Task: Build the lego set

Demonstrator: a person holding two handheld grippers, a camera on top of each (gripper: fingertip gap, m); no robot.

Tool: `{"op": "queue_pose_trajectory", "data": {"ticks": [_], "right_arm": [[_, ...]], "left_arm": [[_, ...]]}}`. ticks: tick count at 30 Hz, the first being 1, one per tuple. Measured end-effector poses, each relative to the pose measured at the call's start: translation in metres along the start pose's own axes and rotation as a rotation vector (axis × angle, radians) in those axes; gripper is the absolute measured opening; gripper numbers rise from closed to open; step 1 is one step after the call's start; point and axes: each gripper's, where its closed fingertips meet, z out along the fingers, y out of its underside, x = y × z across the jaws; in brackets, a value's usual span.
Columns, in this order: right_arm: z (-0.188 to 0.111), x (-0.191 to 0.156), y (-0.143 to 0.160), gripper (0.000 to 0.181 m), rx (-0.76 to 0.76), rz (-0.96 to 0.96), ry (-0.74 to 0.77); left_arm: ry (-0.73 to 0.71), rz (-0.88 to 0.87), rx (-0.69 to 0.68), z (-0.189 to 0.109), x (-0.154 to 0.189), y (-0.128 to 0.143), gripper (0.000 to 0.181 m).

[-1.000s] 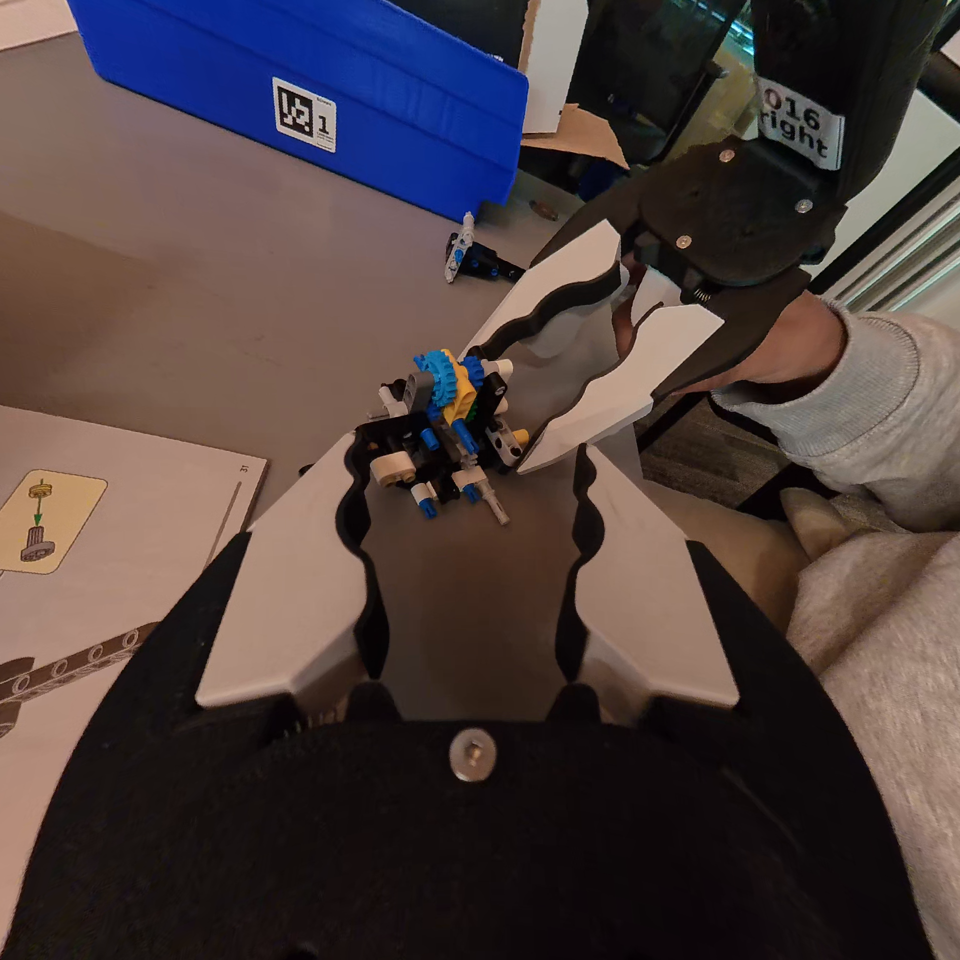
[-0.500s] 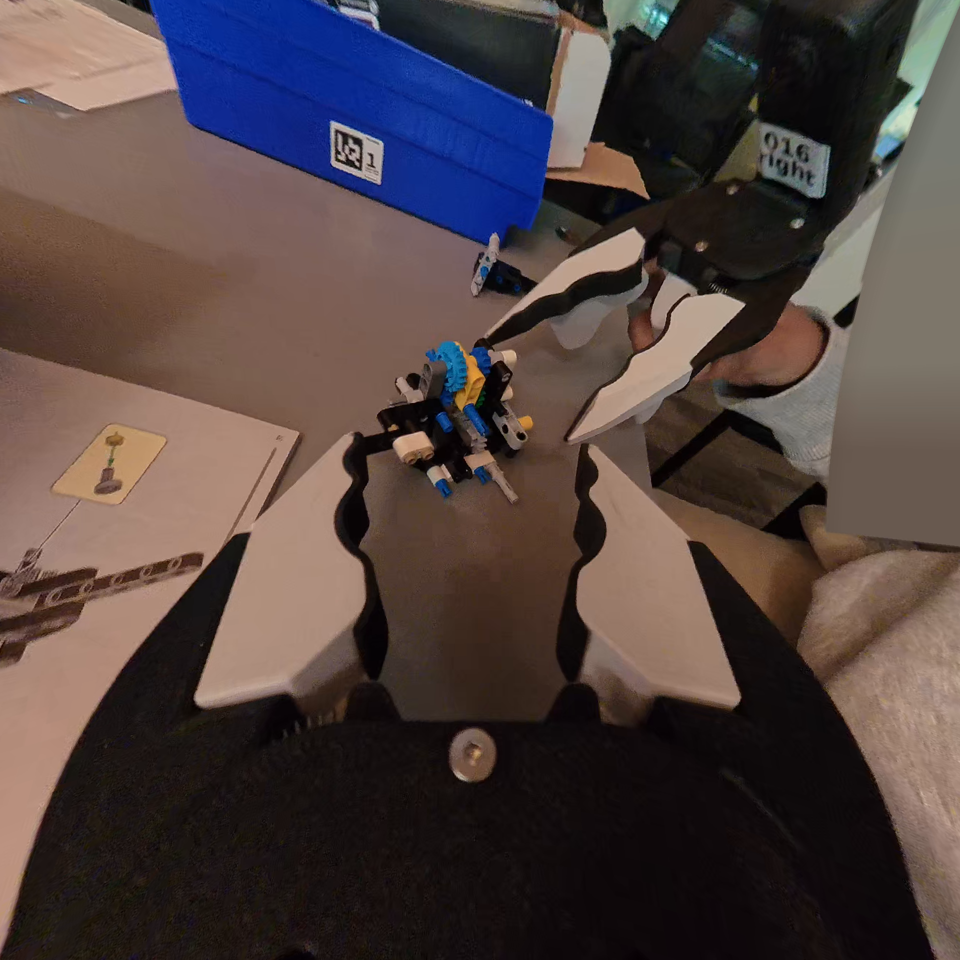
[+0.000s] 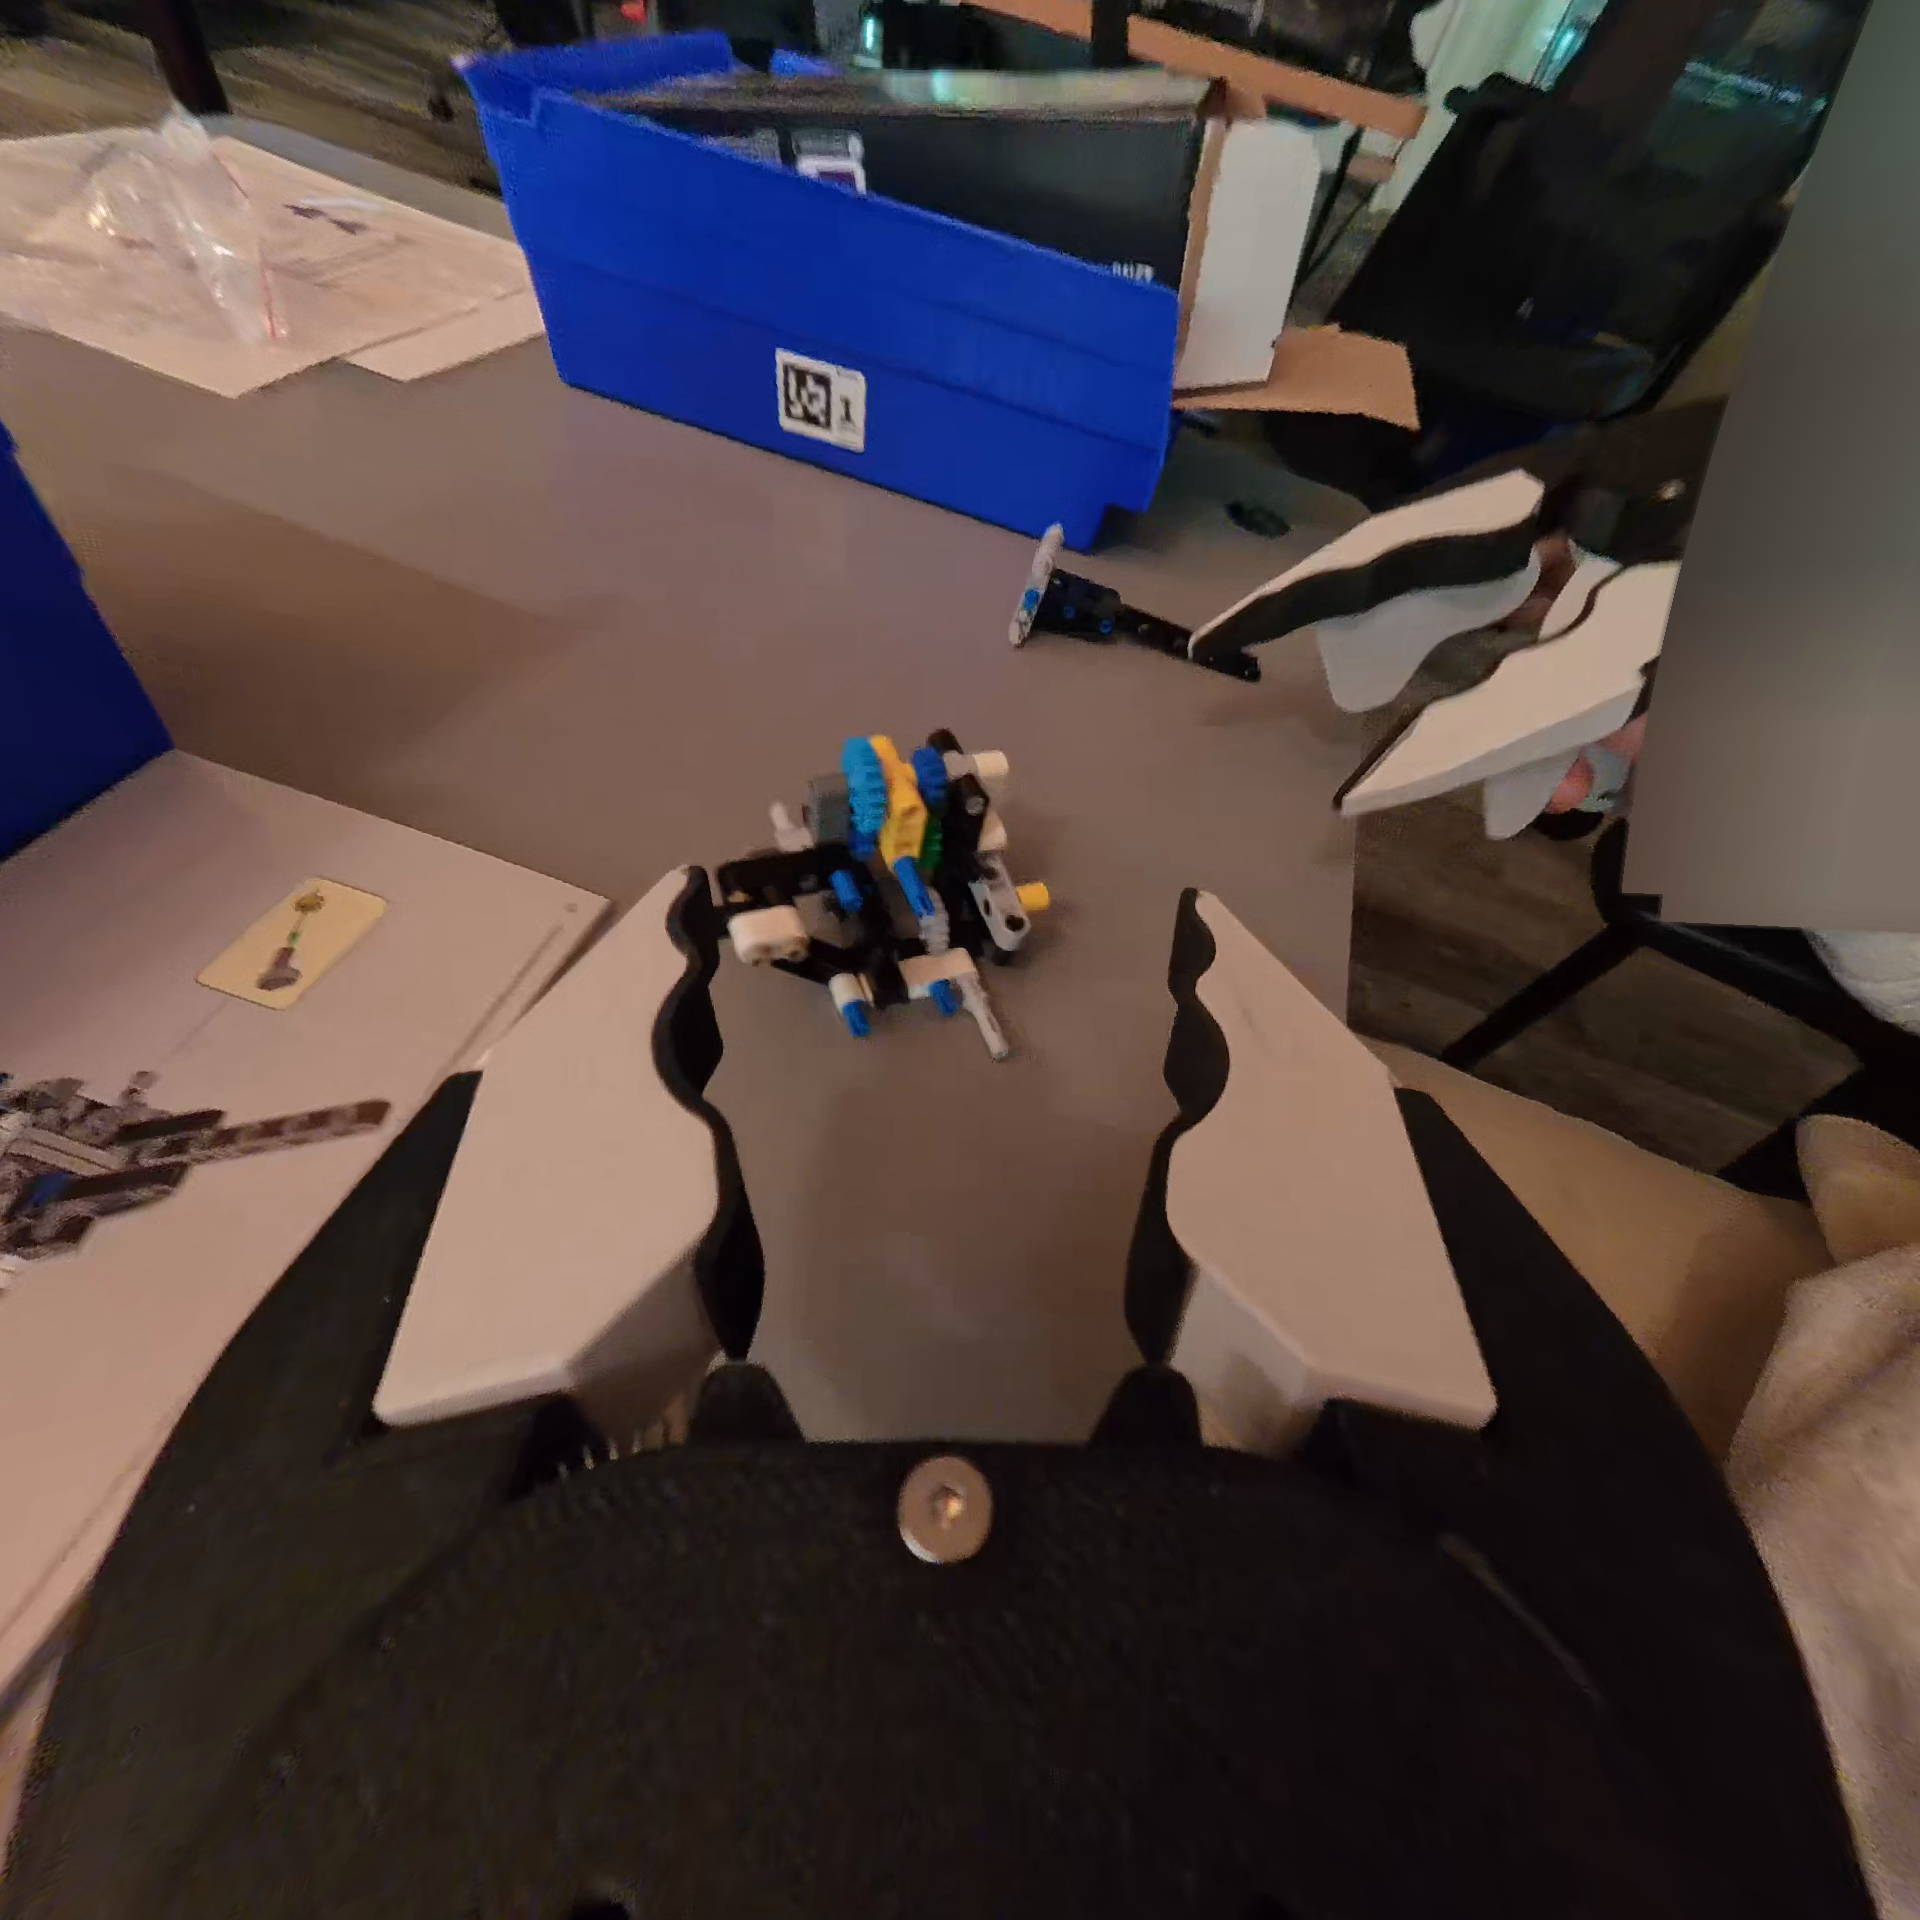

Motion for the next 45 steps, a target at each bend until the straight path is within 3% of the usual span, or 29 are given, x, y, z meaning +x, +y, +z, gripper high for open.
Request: {"op": "queue_pose_trajectory", "data": {"ticks": [7,19,24,29,32,35,38,41,45], "right_arm": [[-0.003,0.005,0.007,0.079,-0.023,-0.007,-0.004],[0.037,-0.012,0.0,0.08,-0.031,-0.192,-0.031],[0.055,-0.012,-0.006,0.073,-0.041,-0.356,-0.032],[0.069,-0.018,-0.003,0.061,-0.091,-0.381,-0.113],[0.072,-0.017,0.001,0.063,-0.125,-0.383,-0.116],[0.074,-0.011,0.005,0.063,-0.15,-0.393,-0.083],[0.075,-0.009,0.006,0.062,-0.167,-0.382,-0.075],[0.077,-0.008,0.009,0.061,-0.185,-0.374,-0.074],[0.073,-0.008,0.003,0.047,-0.142,-0.377,-0.065]], "left_arm": [[-0.121,0.1,-0.147,0.005,-0.002,0.028,0.09],[-0.079,0.196,0.033,0.017,-0.008,-0.007,0.09],[-0.056,0.18,-0.001,0.027,-0.011,-0.006,0.089],[-0.033,0.199,-0.069,0.036,-0.008,0.001,0.088],[-0.035,0.224,-0.06,0.037,-0.006,0.0,0.088],[-0.013,0.209,-0.028,0.038,-0.002,-0.006,0.08],[0.051,0.176,-0.049,0.04,0.003,-0.004,0.057],[0.026,0.192,-0.04,0.041,-0.002,-0.01,0.052],[0.022,0.216,-0.021,0.038,0.002,-0.024,0.037]]}}
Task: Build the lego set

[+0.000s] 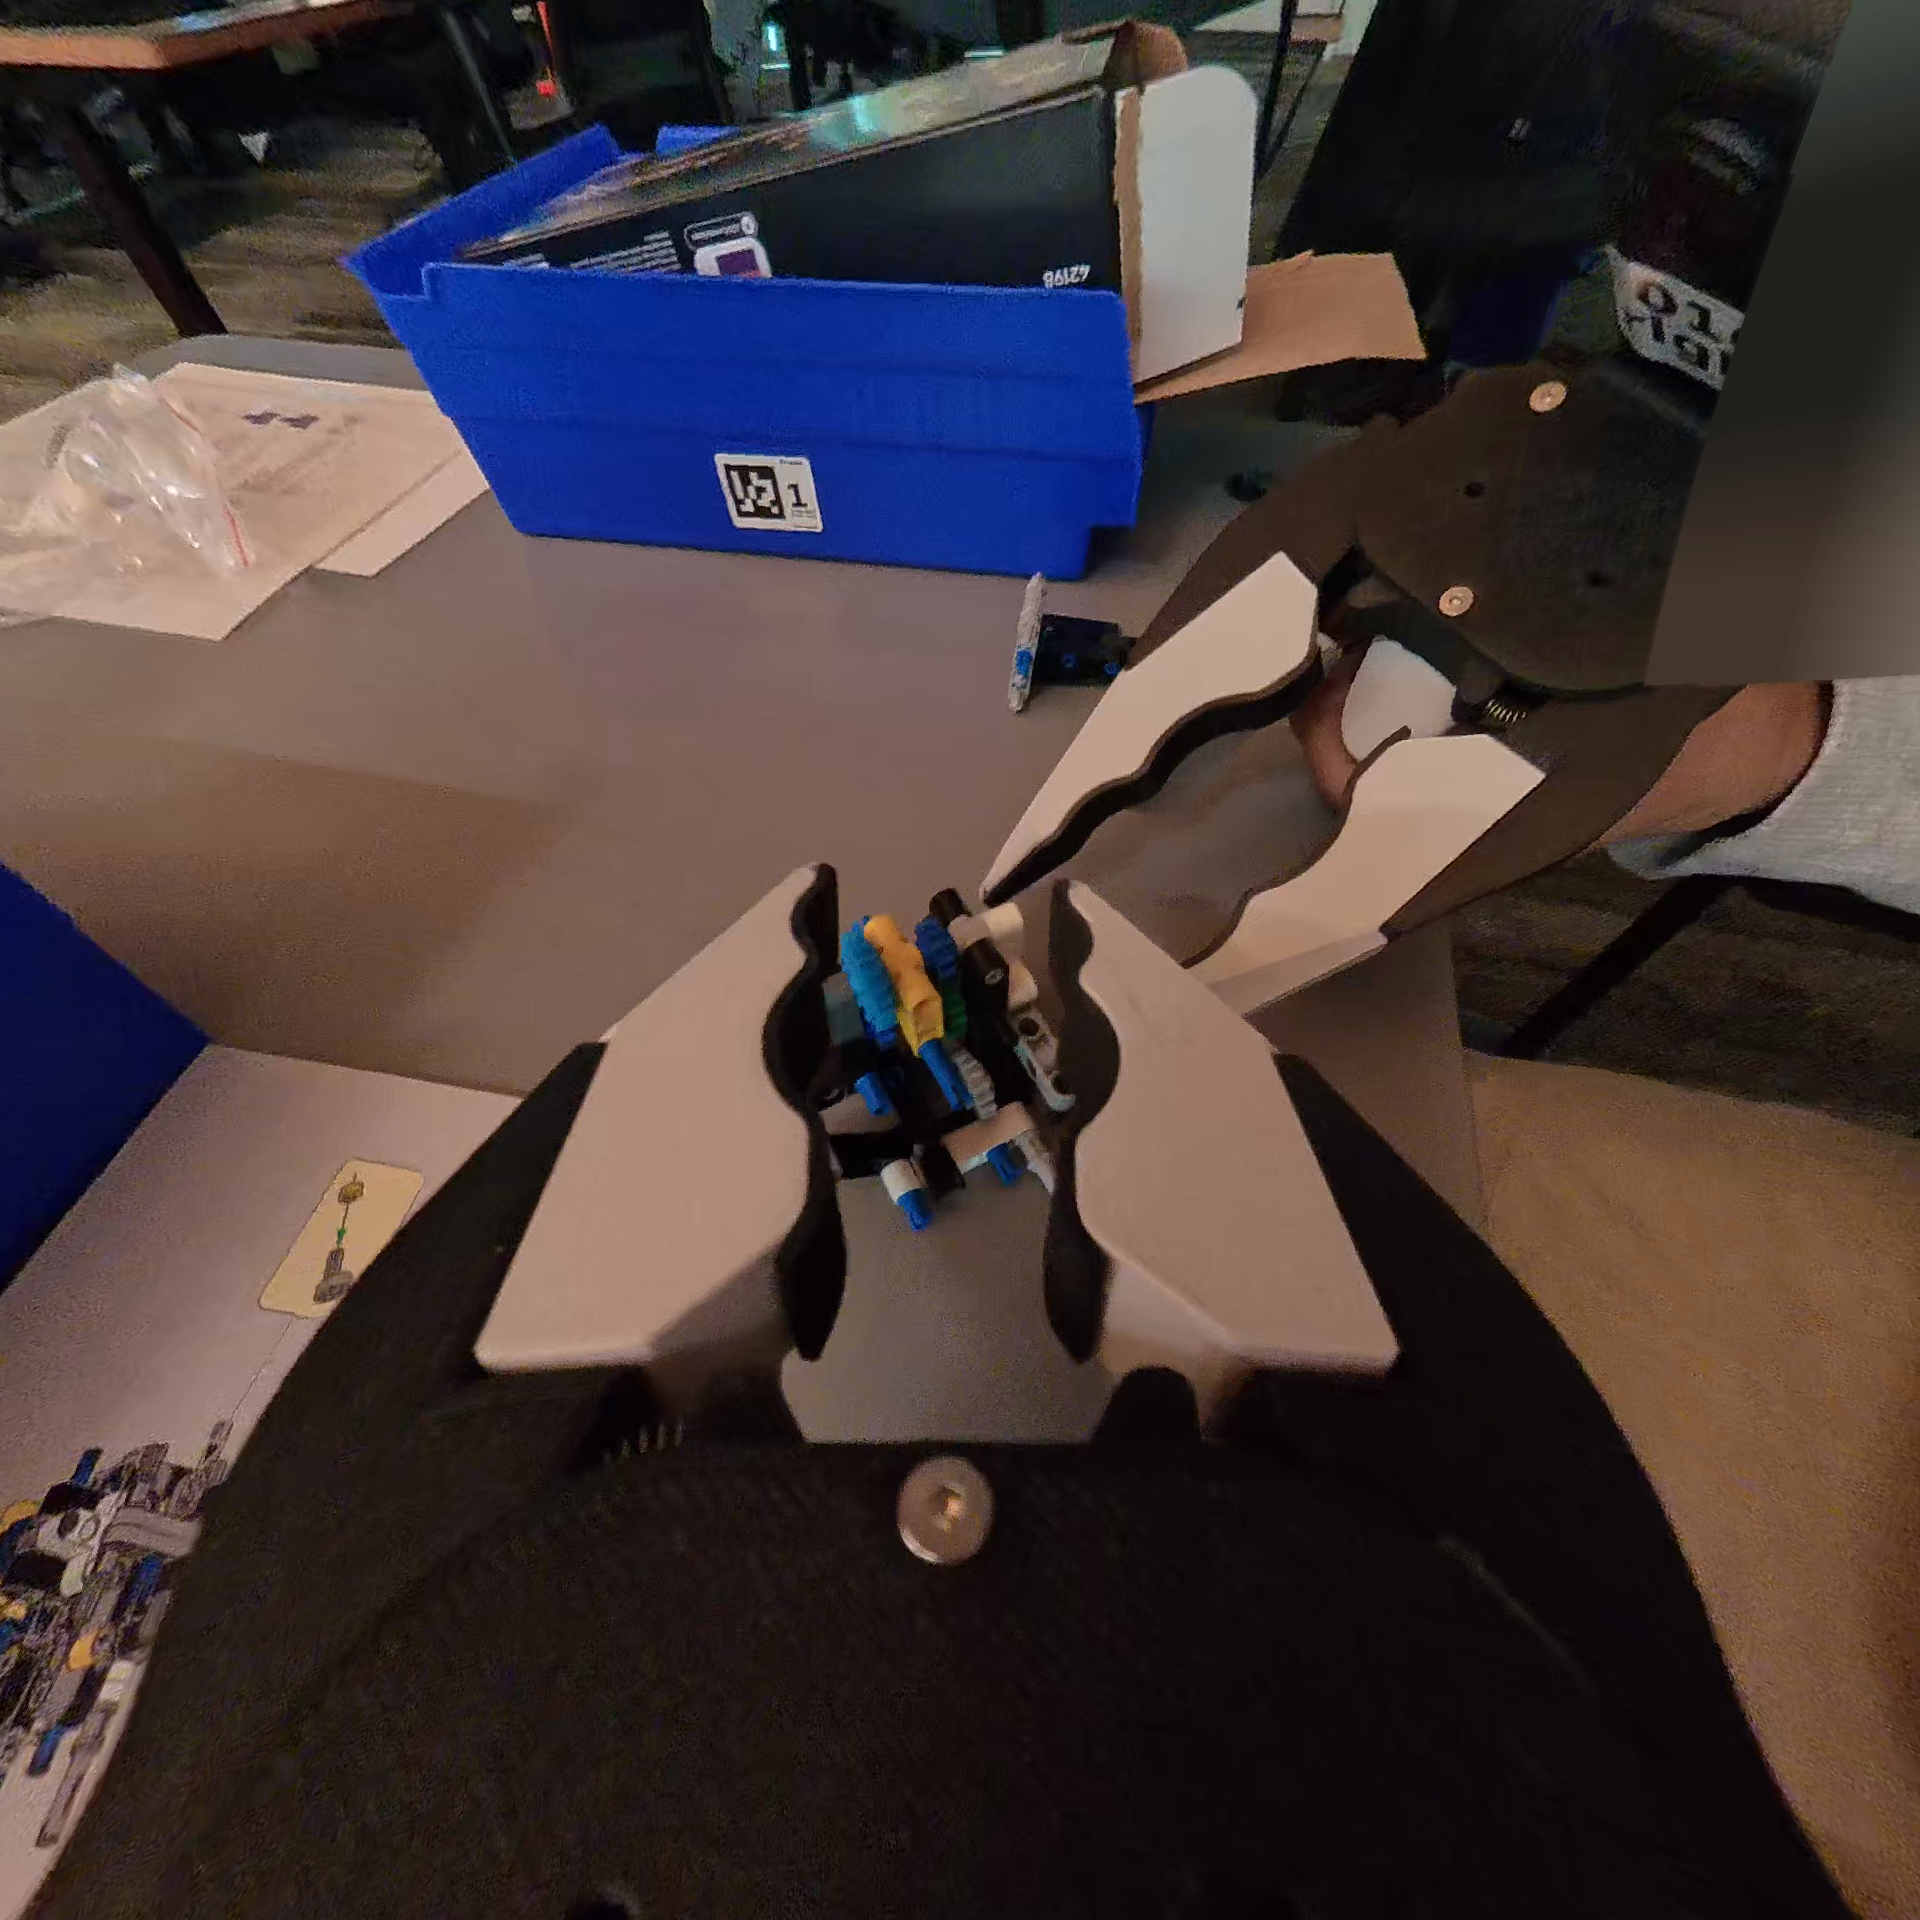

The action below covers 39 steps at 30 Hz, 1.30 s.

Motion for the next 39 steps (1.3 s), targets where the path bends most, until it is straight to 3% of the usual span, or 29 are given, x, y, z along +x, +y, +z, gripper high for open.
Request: {"op": "queue_pose_trajectory", "data": {"ticks": [11,18,39], "right_arm": [[0.002,-0.015,0.004,0.024,-0.036,-0.004,-0.067],[0.006,-0.016,0.003,0.019,-0.043,0.005,-0.061],[0.008,-0.014,0.001,0.006,-0.043,0.033,-0.049]], "left_arm": [[0.036,-0.022,-0.142,0.017,0.008,0.012,0.033],[0.03,-0.05,-0.138,0.017,0.005,0.015,0.024],[0.007,-0.078,-0.134,0.016,0.0,0.016,0.017]]}}
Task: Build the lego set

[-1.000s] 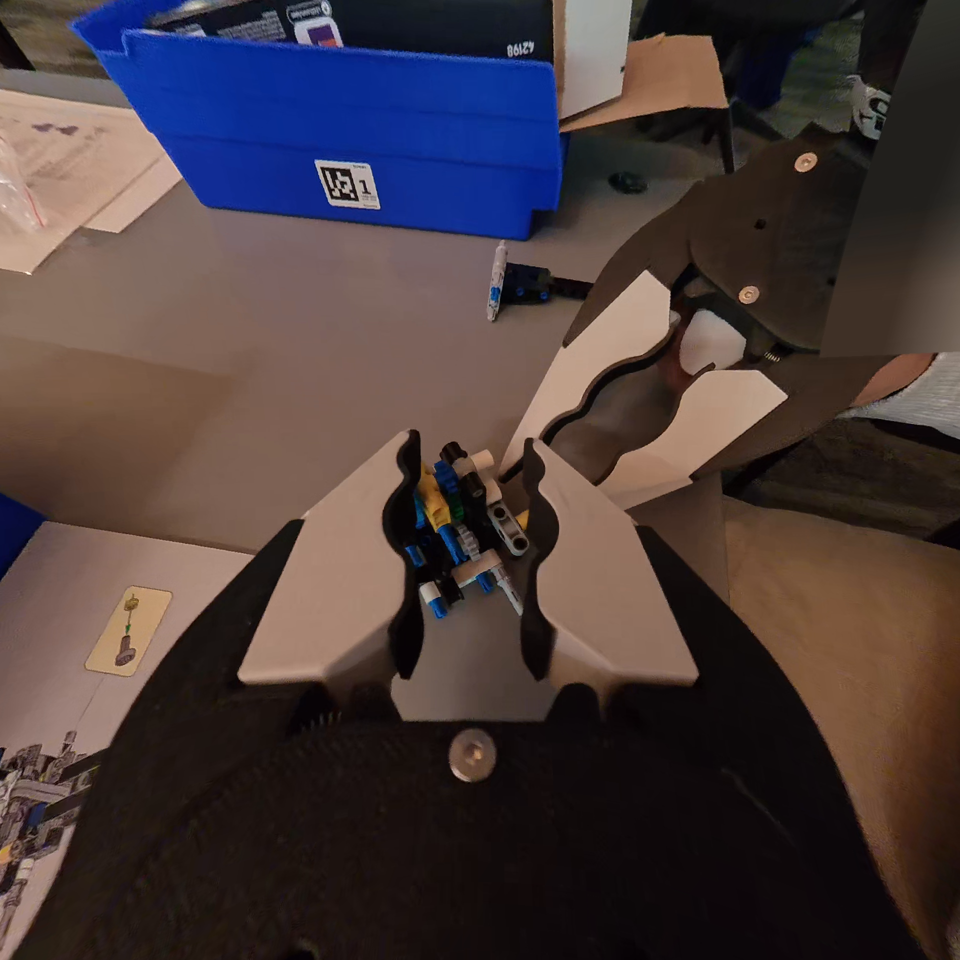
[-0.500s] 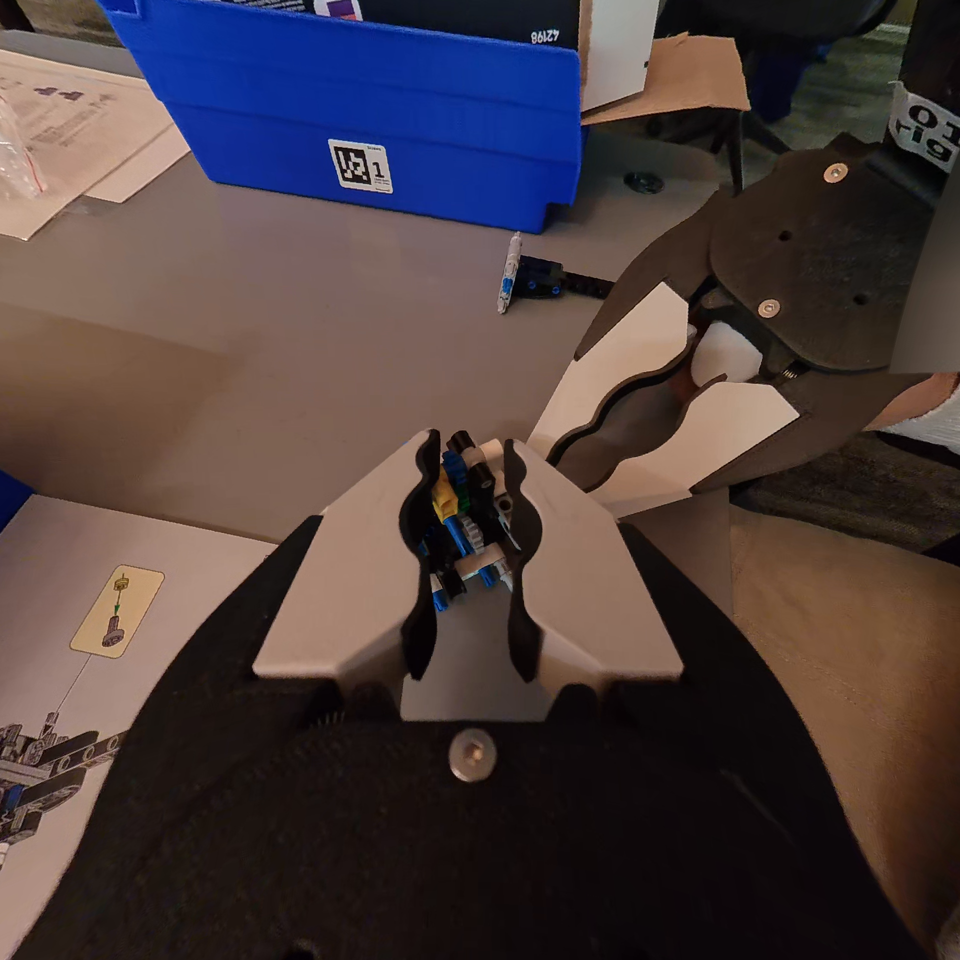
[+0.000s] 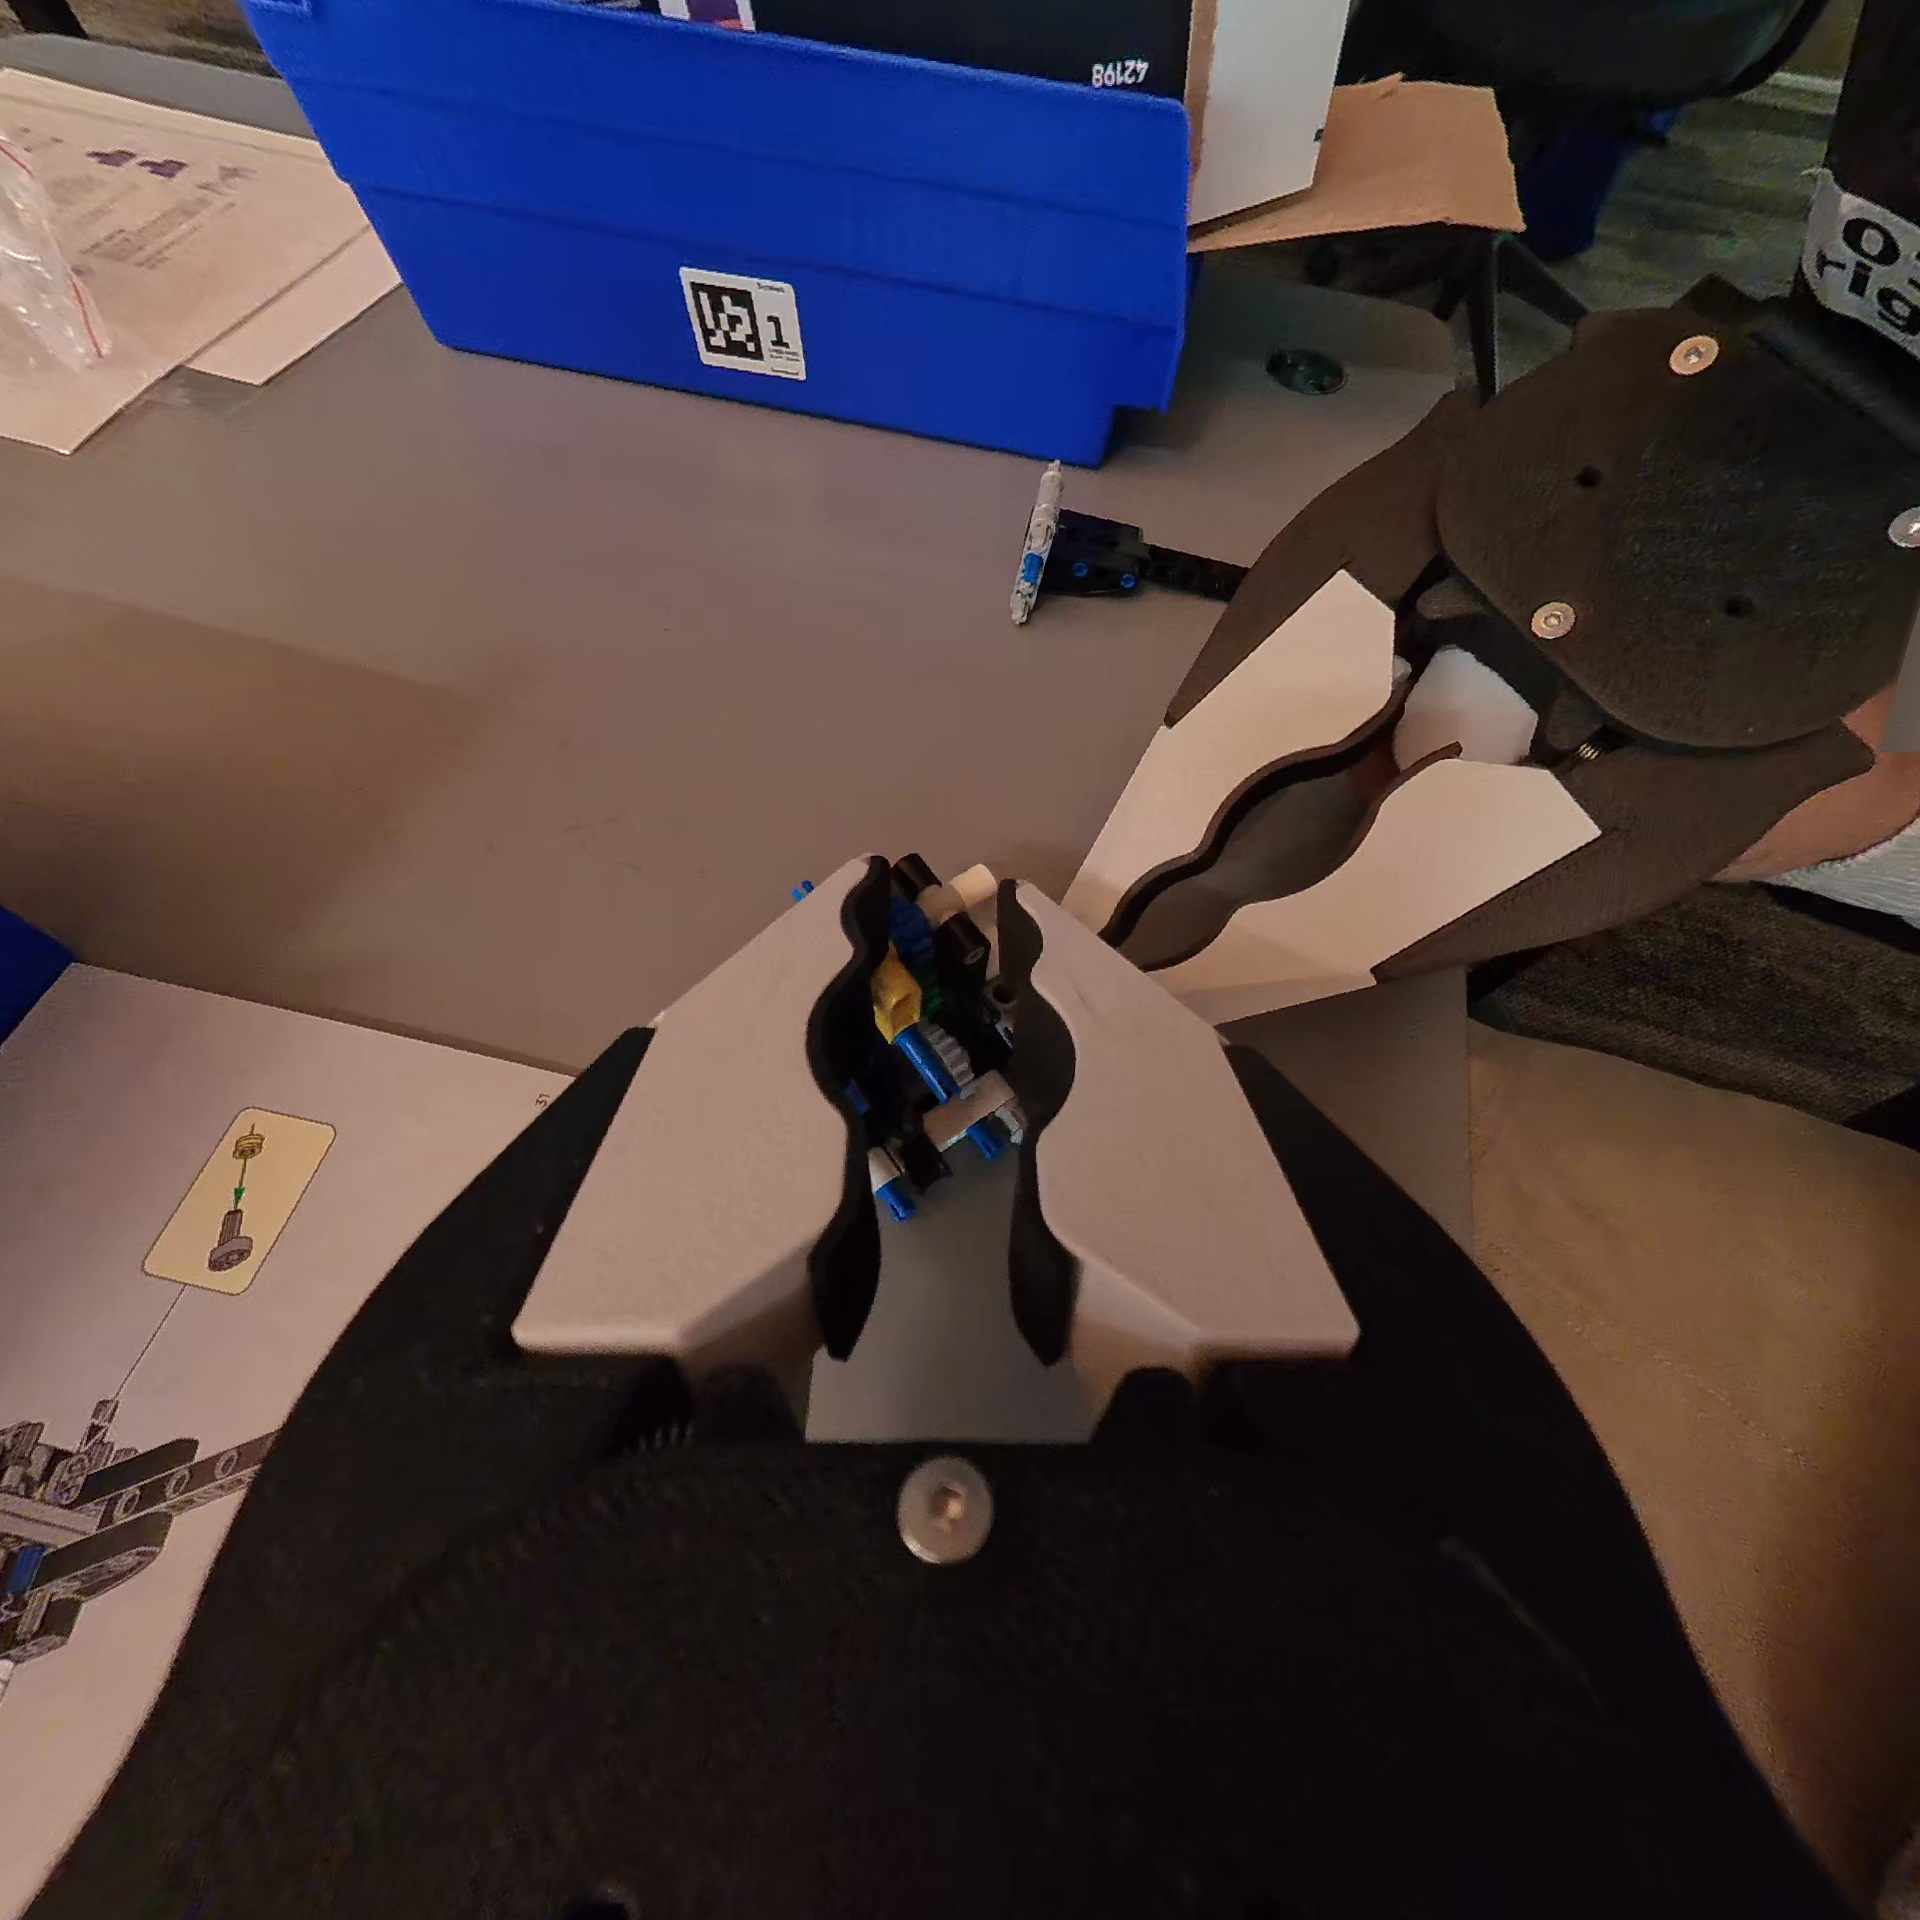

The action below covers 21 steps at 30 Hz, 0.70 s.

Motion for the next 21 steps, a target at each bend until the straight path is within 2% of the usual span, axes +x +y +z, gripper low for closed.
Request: {"op": "queue_pose_trajectory", "data": {"ticks": [21], "right_arm": [[0.0004,0.0049,0.0004,0.006,-0.004,0.027,0.017]], "left_arm": [[0.024,-0.023,0.0,0.0007,-0.0012,0.0001,0.015]]}}
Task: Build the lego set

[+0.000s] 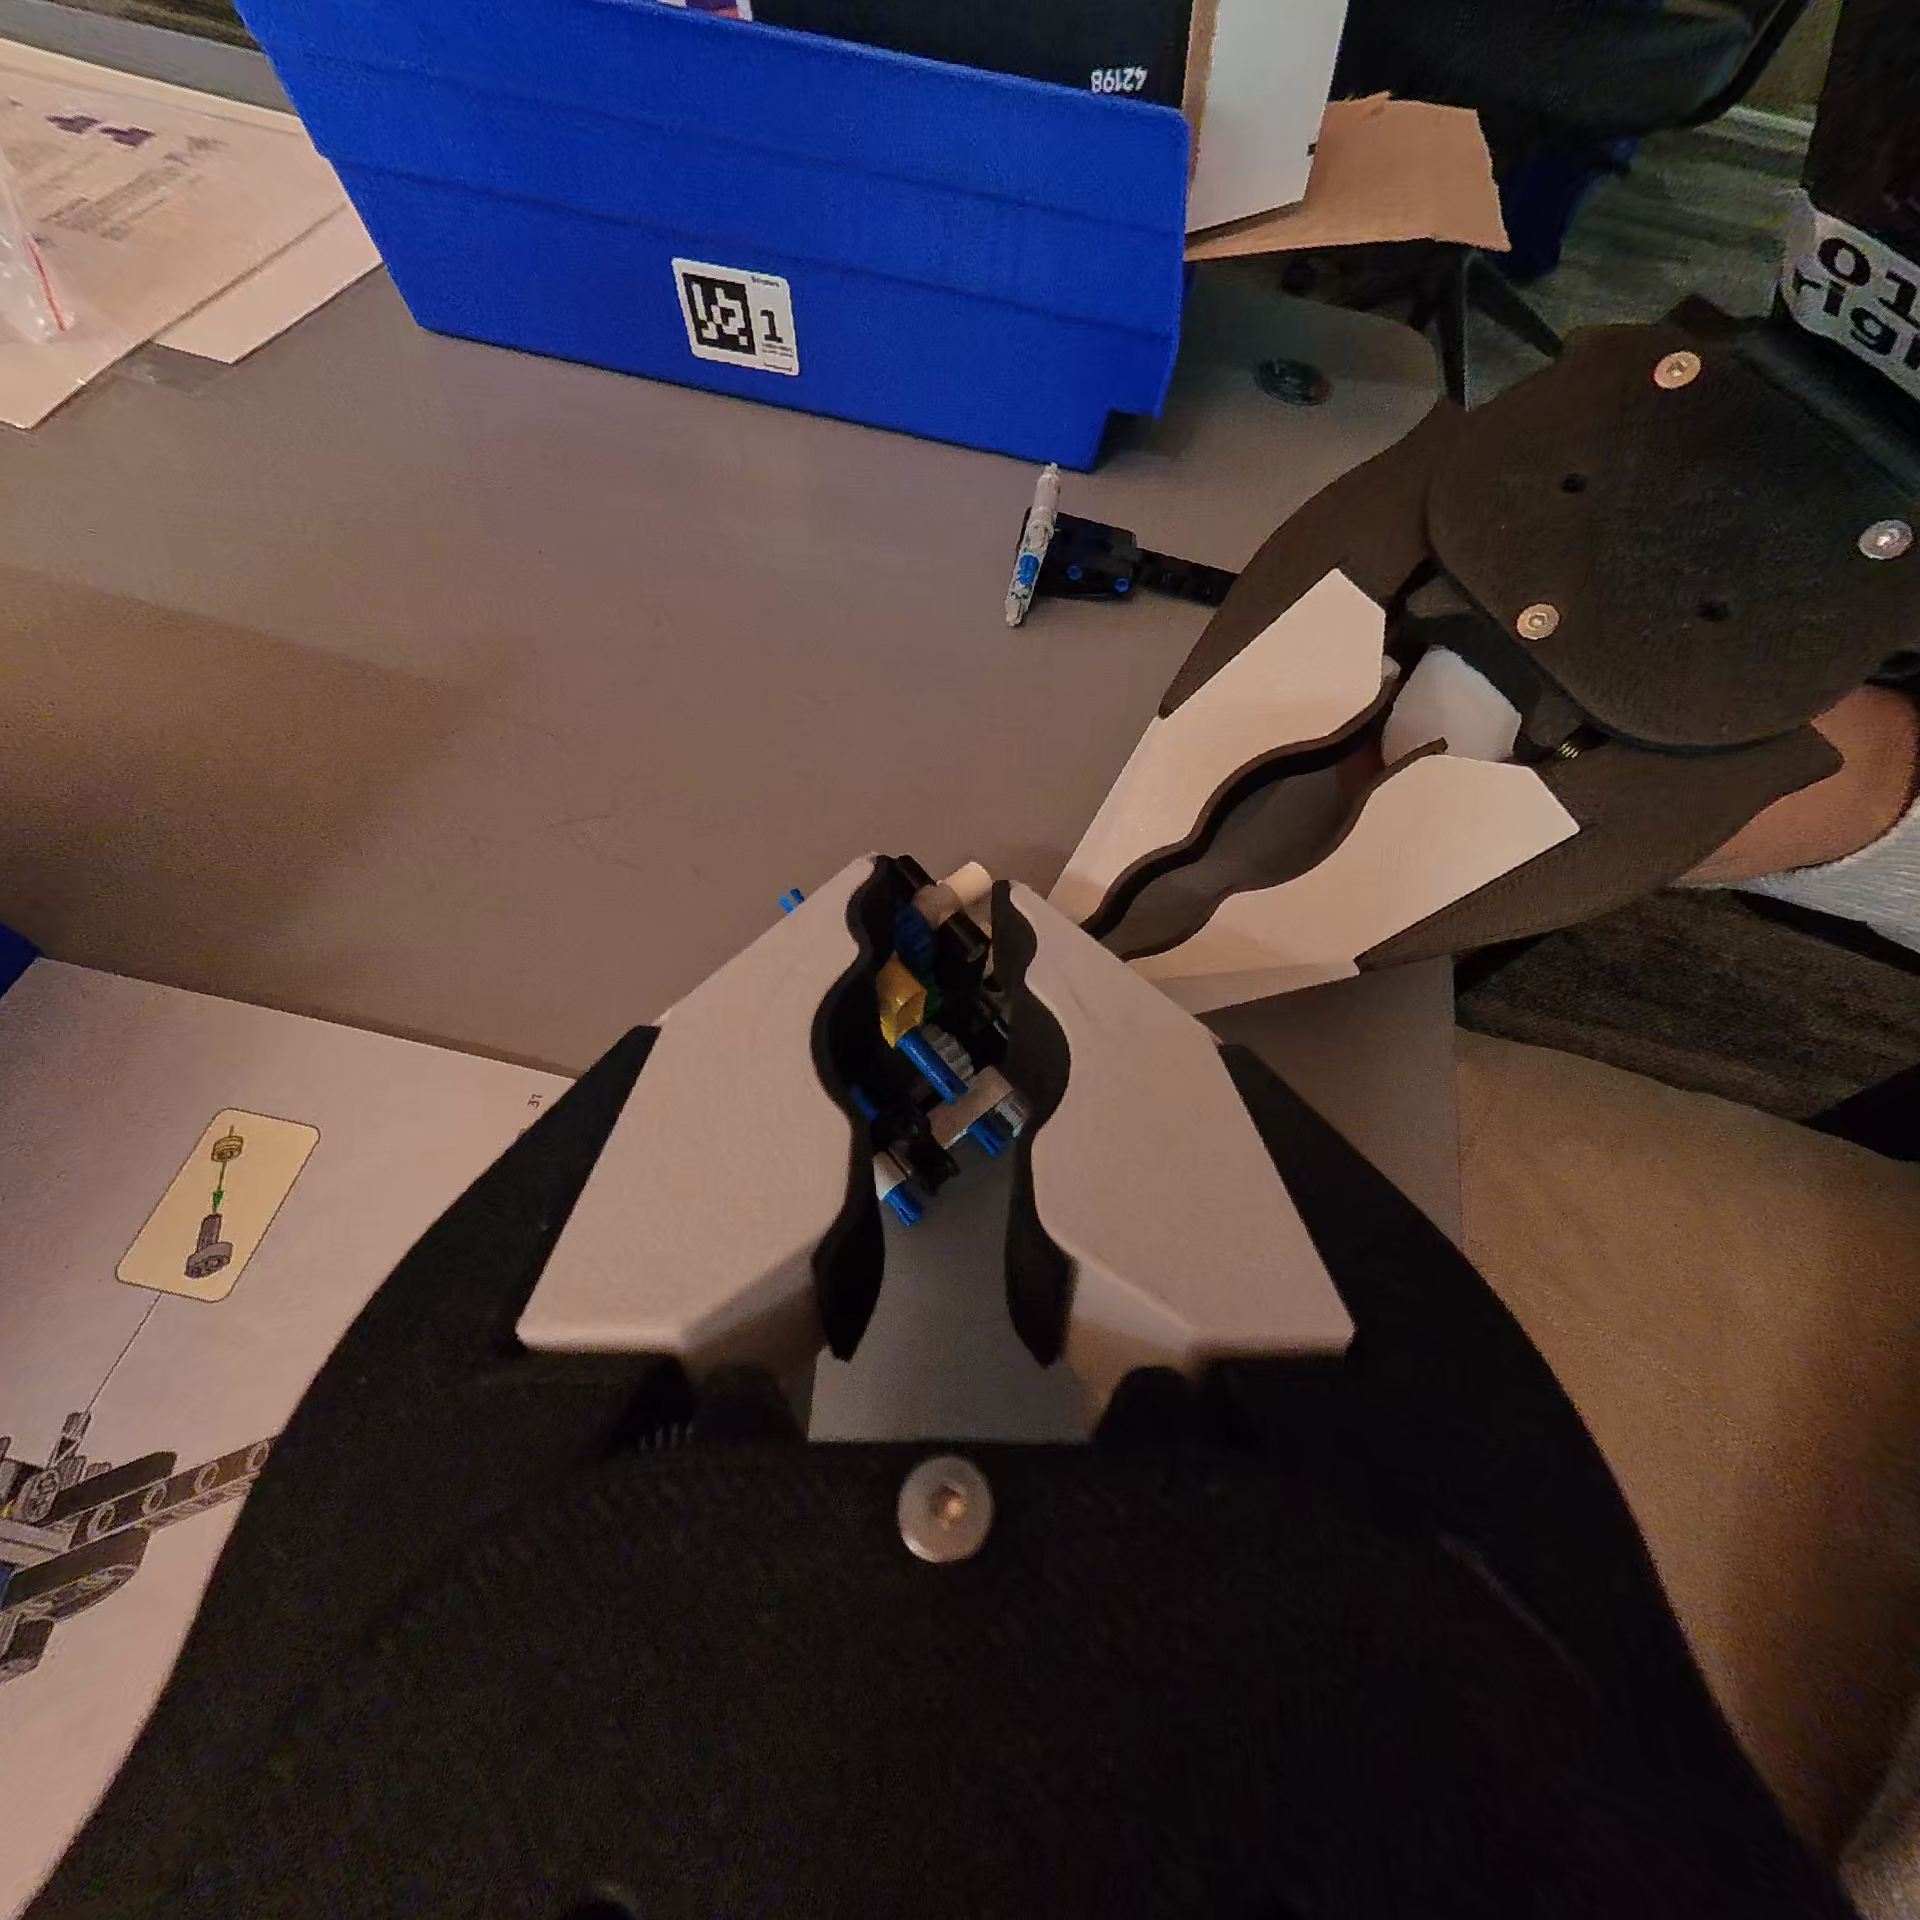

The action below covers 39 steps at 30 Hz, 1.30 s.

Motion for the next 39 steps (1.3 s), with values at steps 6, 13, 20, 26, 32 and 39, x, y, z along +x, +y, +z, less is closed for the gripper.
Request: {"op": "queue_pose_trajectory", "data": {"ticks": [6,13,20,26,32,39], "right_arm": [[0.0,0.003,0.001,0.006,-0.004,0.014,0.011],[0.0,0.004,0.0,0.007,0.002,0.027,0.008],[0.002,0.003,0.004,0.009,-0.029,0.015,0.011],[0.002,0.002,0.005,0.017,-0.033,0.013,0.003],[0.001,0.002,0.007,0.022,-0.036,0.015,0.0],[-0.006,0.003,0.009,0.027,-0.025,0.033,-0.008]], "left_arm": [[0.013,-0.004,-0.011,0.0,0.0,0.0,0.015],[0.01,-0.008,-0.009,0.0,-0.001,0.0,0.014],[0.015,-0.011,-0.013,0.0,-0.001,0.0,0.015],[0.011,-0.014,-0.017,0.001,-0.002,0.0,0.019],[-0.003,-0.012,-0.01,-0.001,-0.003,-0.002,0.024],[-0.034,-0.026,0.084,-0.026,-0.004,-0.024,0.03]]}}
